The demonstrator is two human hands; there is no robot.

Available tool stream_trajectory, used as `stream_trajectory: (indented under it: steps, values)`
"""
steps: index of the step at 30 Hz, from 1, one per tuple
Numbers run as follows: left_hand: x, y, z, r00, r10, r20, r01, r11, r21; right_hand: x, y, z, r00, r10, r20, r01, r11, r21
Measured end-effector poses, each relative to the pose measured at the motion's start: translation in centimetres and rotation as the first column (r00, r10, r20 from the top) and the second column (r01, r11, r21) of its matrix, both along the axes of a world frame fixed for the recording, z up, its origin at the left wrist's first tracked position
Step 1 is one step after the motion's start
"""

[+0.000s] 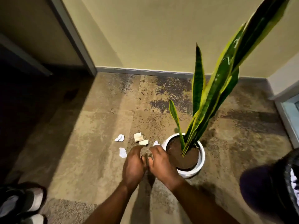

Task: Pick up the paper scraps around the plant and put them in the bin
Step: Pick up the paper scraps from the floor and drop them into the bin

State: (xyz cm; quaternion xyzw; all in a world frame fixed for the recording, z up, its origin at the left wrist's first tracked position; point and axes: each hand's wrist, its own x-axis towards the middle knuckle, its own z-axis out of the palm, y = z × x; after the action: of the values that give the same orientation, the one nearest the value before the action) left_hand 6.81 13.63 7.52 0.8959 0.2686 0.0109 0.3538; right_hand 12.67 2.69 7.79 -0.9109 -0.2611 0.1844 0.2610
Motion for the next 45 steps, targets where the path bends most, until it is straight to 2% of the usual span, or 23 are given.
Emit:
stream_trajectory:
  steps: [2,5,12,16,19,23,28,31,34,36,39,42,45]
  values:
    - [0.3,2.1,-3.2,1.0,0.018,-0.026,-0.017,0.999,0.042,-0.2,2.0,-2.9,1.0,0.0,0.006,0.0,0.996,-0.092]
    - [0.7,4.9,-7.6,0.983,-0.002,-0.182,0.032,0.986,0.162,0.2,3.7,-6.5,0.999,-0.018,0.027,0.024,0.967,-0.252]
    - [2.0,10.6,-14.2,0.934,-0.046,-0.355,0.091,0.989,0.113,2.2,6.5,-12.4,0.997,-0.055,0.057,0.076,0.869,-0.489]
    - [2.2,12.2,-15.8,0.888,-0.146,-0.437,0.232,0.961,0.15,2.7,7.0,-13.6,0.996,-0.075,0.051,0.09,0.834,-0.545]
    - [2.1,12.4,-15.7,0.905,-0.134,-0.403,0.224,0.957,0.186,2.5,7.1,-13.9,0.994,-0.062,0.093,0.1,0.87,-0.483]
    - [1.9,11.3,-15.0,0.926,-0.124,-0.358,0.215,0.949,0.228,2.6,7.6,-13.3,0.978,-0.146,0.151,0.193,0.909,-0.37]
    - [1.4,10.7,-14.6,0.931,-0.123,-0.343,0.208,0.952,0.224,4.2,8.5,-12.7,0.934,-0.19,0.304,0.273,0.926,-0.26]
    - [1.4,11.3,-14.5,0.942,-0.137,-0.307,0.21,0.953,0.22,5.0,9.1,-13.1,0.965,-0.11,0.238,0.165,0.96,-0.227]
    - [1.3,11.9,-14.4,0.949,-0.152,-0.278,0.221,0.946,0.238,4.6,9.1,-14.4,0.991,0.046,0.122,-0.011,0.961,-0.275]
    - [1.2,11.9,-14.5,0.951,-0.154,-0.268,0.224,0.94,0.255,4.0,8.8,-15.1,0.986,0.125,0.111,-0.087,0.949,-0.303]
    - [1.1,11.8,-14.6,0.956,-0.14,-0.258,0.206,0.947,0.249,3.8,7.9,-15.3,0.977,0.16,0.144,-0.107,0.942,-0.317]
    - [1.1,11.8,-14.8,0.958,-0.13,-0.255,0.194,0.95,0.245,3.9,7.0,-14.7,0.98,0.093,0.176,-0.034,0.949,-0.312]
    - [1.2,11.9,-14.8,0.959,-0.113,-0.26,0.175,0.957,0.23,4.1,7.1,-14.2,0.957,-0.083,0.277,0.143,0.969,-0.203]
